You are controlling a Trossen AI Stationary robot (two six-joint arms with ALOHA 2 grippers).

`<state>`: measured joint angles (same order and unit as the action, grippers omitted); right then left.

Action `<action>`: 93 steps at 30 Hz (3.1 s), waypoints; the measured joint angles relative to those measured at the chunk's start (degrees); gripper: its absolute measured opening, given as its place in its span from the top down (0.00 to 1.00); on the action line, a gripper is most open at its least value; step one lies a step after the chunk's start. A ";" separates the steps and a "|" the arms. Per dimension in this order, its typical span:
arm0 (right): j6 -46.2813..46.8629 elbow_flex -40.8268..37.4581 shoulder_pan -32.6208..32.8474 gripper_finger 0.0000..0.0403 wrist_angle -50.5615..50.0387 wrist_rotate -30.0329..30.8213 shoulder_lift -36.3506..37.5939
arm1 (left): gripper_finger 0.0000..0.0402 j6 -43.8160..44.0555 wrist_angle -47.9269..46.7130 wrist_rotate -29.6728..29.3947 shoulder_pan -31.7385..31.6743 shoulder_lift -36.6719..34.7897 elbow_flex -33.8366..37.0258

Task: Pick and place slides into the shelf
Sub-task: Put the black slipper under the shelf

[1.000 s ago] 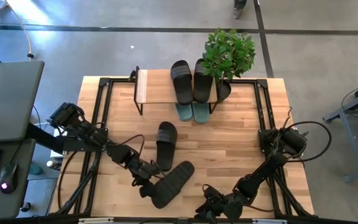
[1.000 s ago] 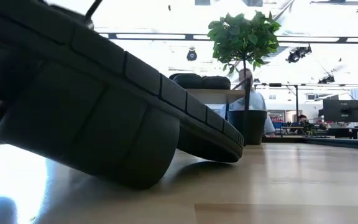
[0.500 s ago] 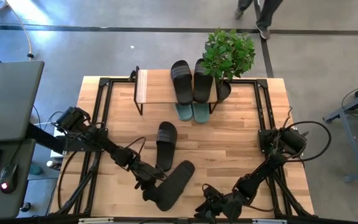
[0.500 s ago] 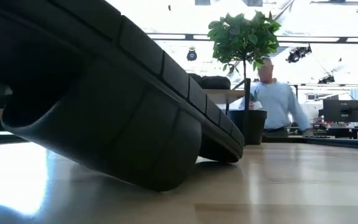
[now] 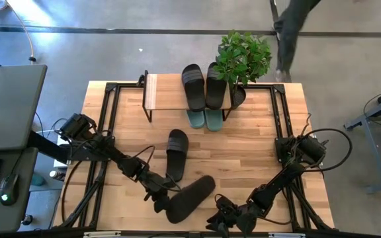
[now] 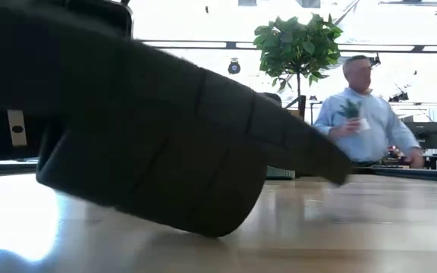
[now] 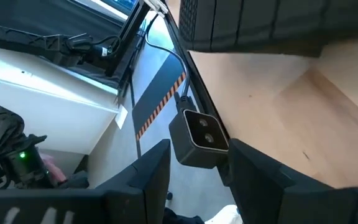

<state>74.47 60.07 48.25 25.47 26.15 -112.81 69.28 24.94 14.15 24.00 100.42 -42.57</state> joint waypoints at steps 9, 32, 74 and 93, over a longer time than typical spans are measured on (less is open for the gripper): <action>-1.54 0.00 0.00 0.62 -0.14 1.28 0.00 | 0.92 0.68 11.38 -0.63 -0.05 0.00 0.07; -16.65 -0.02 1.29 0.84 -24.53 6.17 22.73 | 0.92 -22.11 -38.74 0.41 2.83 -2.67 -21.29; -29.01 0.55 4.51 0.84 -37.14 13.98 36.06 | 0.92 -82.51 -87.54 -49.18 8.97 7.51 -46.51; -43.23 22.52 4.23 0.60 -67.60 10.88 24.85 | 0.92 -73.80 -93.89 -50.33 6.74 7.24 -58.60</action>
<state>31.24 82.59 52.48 -42.12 37.03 -87.96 -4.53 -68.95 -36.18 30.74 107.66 -101.17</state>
